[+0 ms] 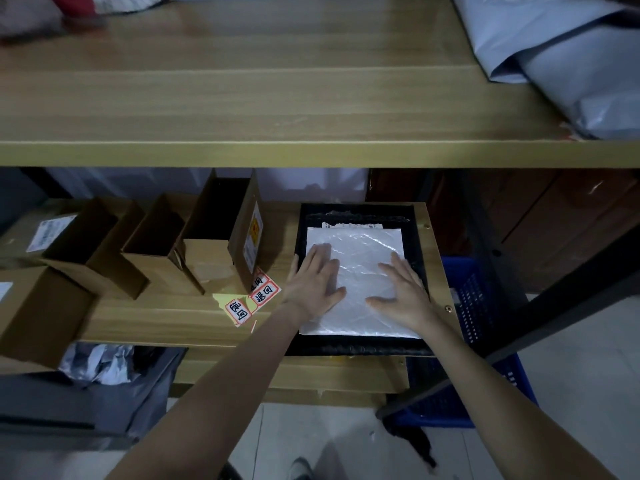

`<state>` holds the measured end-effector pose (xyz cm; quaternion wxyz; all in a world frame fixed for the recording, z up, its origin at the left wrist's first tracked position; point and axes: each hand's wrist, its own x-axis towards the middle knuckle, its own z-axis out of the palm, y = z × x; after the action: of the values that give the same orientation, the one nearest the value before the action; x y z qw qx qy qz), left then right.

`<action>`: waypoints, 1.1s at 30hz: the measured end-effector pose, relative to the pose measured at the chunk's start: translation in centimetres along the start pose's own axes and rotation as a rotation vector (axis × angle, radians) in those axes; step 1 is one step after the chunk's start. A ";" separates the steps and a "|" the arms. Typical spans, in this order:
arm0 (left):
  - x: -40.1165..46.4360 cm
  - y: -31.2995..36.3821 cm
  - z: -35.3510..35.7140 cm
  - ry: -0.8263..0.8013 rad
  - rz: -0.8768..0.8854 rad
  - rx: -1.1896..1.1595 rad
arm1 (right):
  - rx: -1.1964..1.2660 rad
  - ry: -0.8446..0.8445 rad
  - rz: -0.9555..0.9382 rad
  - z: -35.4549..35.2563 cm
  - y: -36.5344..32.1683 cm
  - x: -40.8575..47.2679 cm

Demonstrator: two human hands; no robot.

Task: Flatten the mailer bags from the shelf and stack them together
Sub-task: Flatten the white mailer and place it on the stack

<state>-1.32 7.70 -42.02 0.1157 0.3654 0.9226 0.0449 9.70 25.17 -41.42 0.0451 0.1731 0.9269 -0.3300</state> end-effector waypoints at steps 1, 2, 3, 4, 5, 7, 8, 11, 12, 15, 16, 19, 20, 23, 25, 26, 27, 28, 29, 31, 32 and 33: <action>-0.5 0.2 0.0 0.028 0.016 -0.016 | 0.047 0.022 -0.023 -0.1 -0.1 -0.2; -1.0 0.3 0.0 0.047 0.032 -0.043 | 0.079 0.034 -0.050 -0.4 -0.3 -0.4; -1.5 0.4 -0.2 0.059 0.046 -0.067 | 0.093 0.039 -0.075 -0.8 -0.5 -0.8; -2.0 0.5 -0.5 0.068 0.057 -0.080 | 0.082 0.038 -0.099 -1.3 -0.7 -1.1; -2.6 0.6 -0.8 0.077 0.069 -0.082 | 0.052 0.032 -0.121 -1.8 -0.9 -1.5; -3.9 0.7 -1.9 0.094 0.095 -0.069 | 0.001 0.028 -0.165 -2.7 -1.4 -2.4; -4.6 0.8 -2.6 0.105 0.110 -0.059 | 0.001 0.032 -0.190 -3.2 -1.8 -3.0; -7.3 1.2 -5.0 0.166 0.143 -0.034 | 0.009 0.023 -0.271 -4.8 -3.1 -5.2; -8.1 1.2 -5.7 0.188 0.153 -0.034 | -0.012 0.012 -0.302 -5.4 -3.7 -6.1; -10.9 1.7 -8.1 0.253 0.203 -0.017 | -0.110 -0.019 -0.409 -7.8 -5.7 -8.8; -11.9 1.9 -8.9 0.270 0.222 -0.008 | -0.138 -0.029 -0.443 -8.7 -6.5 -9.7; -15.1 2.9 -12.0 0.355 0.266 0.005 | -0.192 -0.025 -0.538 -11.2 -8.9 -12.4; -16.1 3.2 -13.1 0.395 0.277 0.006 | -0.205 -0.006 -0.570 -12.0 -9.6 -13.2; -18.9 4.2 -16.3 0.522 0.291 0.010 | -0.240 0.075 -0.660 -14.4 -12.1 -15.6; -20.4 4.7 -18.3 0.601 0.293 0.012 | -0.245 0.125 -0.713 -15.9 -13.9 -17.0; -21.1 4.9 -19.4 0.633 0.296 0.007 | -0.237 0.149 -0.739 -16.6 -14.8 -17.5; -21.6 5.0 -20.4 0.657 0.298 0.003 | -0.224 0.168 -0.762 -17.2 -15.6 -18.0; -22.1 5.0 -21.4 0.677 0.298 0.004 | -0.210 0.181 -0.781 -17.8 -16.4 -18.3; -22.5 5.0 -22.3 0.695 0.296 0.007 | -0.196 0.191 -0.798 -18.4 -17.2 -18.6; -23.3 4.6 -24.0 0.725 0.284 0.013 | -0.174 0.205 -0.831 -19.2 -18.6 -18.8; -23.6 4.4 -24.8 0.738 0.275 0.015 | -0.162 0.214 -0.849 -19.5 -19.3 -18.8; -23.9 4.1 -25.5 0.751 0.266 0.014 | -0.148 0.227 -0.865 -19.8 -19.9 -18.7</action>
<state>11.97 -5.65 -12.33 -0.2390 0.4407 0.8455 0.1839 20.84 17.77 -10.48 -0.1864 -0.1985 0.9343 -0.2302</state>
